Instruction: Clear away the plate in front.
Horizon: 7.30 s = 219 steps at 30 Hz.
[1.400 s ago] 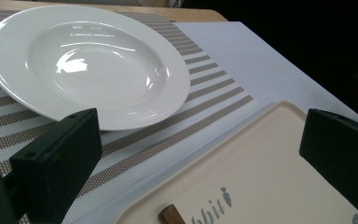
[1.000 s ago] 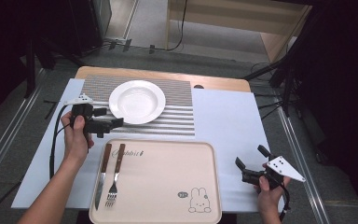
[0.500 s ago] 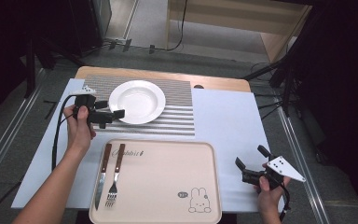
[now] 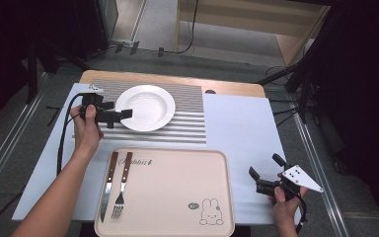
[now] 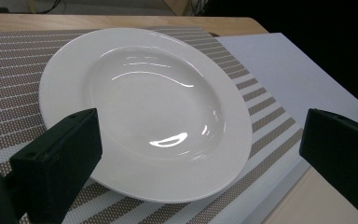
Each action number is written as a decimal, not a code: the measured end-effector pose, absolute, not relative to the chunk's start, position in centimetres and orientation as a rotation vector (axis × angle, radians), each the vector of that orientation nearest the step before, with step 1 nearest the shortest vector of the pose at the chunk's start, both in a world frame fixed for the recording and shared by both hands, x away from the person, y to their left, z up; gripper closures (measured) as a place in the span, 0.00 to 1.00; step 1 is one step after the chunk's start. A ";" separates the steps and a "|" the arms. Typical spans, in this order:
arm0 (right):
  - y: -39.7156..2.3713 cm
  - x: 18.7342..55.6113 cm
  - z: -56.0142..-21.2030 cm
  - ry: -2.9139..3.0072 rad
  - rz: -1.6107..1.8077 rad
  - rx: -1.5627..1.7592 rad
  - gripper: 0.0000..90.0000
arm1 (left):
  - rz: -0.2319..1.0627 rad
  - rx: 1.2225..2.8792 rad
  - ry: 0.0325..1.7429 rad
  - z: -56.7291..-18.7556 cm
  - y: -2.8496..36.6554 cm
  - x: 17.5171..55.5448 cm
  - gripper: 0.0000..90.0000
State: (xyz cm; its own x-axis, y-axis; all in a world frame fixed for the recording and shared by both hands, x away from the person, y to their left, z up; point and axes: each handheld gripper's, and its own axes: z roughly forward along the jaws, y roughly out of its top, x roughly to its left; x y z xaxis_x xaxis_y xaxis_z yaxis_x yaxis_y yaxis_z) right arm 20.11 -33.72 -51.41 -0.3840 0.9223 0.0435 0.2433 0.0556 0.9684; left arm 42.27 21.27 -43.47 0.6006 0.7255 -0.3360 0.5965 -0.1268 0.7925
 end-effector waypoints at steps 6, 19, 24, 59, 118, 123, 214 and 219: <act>-33.7 20.1 -51.4 1.702 1.365 1.176 0.00 | 0.172 1.807 1.088 -44.0 21.5 43.1 0.00; -33.8 20.2 -51.4 1.703 1.369 1.175 0.00 | 0.184 1.816 1.155 -45.4 21.6 45.0 0.00; -33.8 20.2 -51.5 1.705 1.371 1.174 0.00 | 0.189 1.815 1.173 -45.8 21.7 45.5 0.00; -33.7 20.2 -51.5 1.713 1.366 1.170 0.00 | 0.099 1.778 1.341 -49.3 22.0 48.3 0.08; -33.6 20.4 -51.6 1.718 1.357 1.181 0.00 | 0.189 1.837 1.258 -47.2 20.3 47.4 0.76; -33.6 20.4 -51.6 1.718 1.355 1.182 0.00 | 0.174 1.928 1.189 -47.5 19.3 46.9 0.81; -33.5 20.4 -51.5 1.709 1.349 1.176 0.00 | -0.070 1.627 1.156 -44.1 18.9 39.9 0.91; -33.5 20.3 -51.5 1.712 1.349 1.177 0.00 | -0.067 1.638 1.142 -44.2 18.8 39.1 0.91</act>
